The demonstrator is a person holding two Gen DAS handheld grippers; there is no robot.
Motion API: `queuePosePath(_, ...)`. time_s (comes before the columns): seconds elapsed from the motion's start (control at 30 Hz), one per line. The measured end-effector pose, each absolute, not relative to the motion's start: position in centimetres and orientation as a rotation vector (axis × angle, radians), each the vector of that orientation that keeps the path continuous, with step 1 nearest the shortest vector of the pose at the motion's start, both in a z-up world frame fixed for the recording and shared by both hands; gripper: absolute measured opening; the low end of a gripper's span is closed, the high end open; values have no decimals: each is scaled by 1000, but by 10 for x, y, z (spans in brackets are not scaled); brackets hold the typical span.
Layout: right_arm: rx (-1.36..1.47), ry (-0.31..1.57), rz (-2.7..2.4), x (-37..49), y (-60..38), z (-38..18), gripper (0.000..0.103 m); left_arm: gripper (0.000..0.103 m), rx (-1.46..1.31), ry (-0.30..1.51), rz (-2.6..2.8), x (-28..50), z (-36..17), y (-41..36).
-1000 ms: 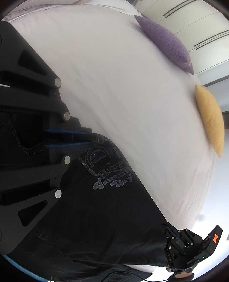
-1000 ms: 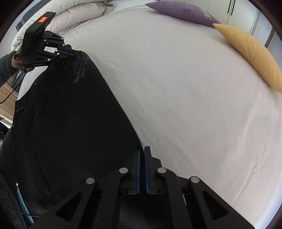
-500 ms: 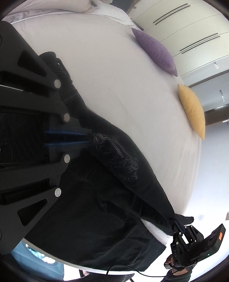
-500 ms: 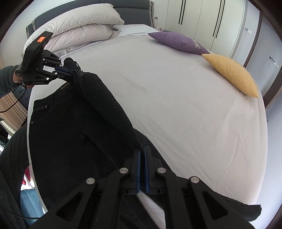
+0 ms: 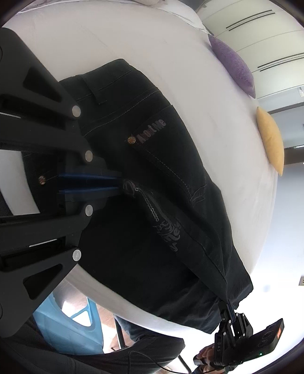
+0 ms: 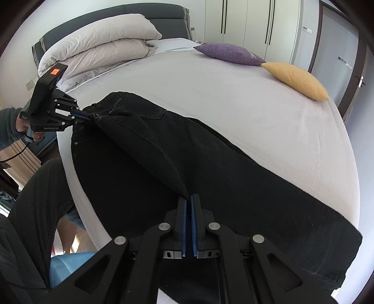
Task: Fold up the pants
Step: 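Lift the jeans with both tools and fold them in half lengthwise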
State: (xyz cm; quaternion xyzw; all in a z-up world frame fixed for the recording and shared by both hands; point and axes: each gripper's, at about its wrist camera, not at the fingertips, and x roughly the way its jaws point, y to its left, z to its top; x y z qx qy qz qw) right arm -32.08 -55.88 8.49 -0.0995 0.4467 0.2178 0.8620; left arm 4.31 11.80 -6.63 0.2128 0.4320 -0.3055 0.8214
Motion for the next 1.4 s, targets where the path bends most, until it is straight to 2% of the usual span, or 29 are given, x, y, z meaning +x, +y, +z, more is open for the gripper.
queuePosePath(0.4, -198, 980, 427, -371, -533, 65, 5, 4, 439, 972, -632, 8, -85, 113)
queuePosePath(0.9, -205, 1082, 398, -369, -527, 23, 9, 8, 476, 1030, -608, 4, -124, 96)
queuePosePath(1.1, -182, 1082, 402, -371, -530, 23, 17, 9, 436, 1032, -597, 5, -131, 95)
queuePosePath(1.2, -153, 1089, 407, -374, -533, 26, 33, 9, 462, 1025, -584, 2, -130, 88)
queuePosePath(1.23, -120, 1084, 416, -376, -537, 30, 37, 9, 469, 1024, -581, 2, -130, 85)
queuePosePath(1.4, 183, 1012, 429, -397, -580, 49, 43, 10, 447, 1023, -560, 3, -137, 84)
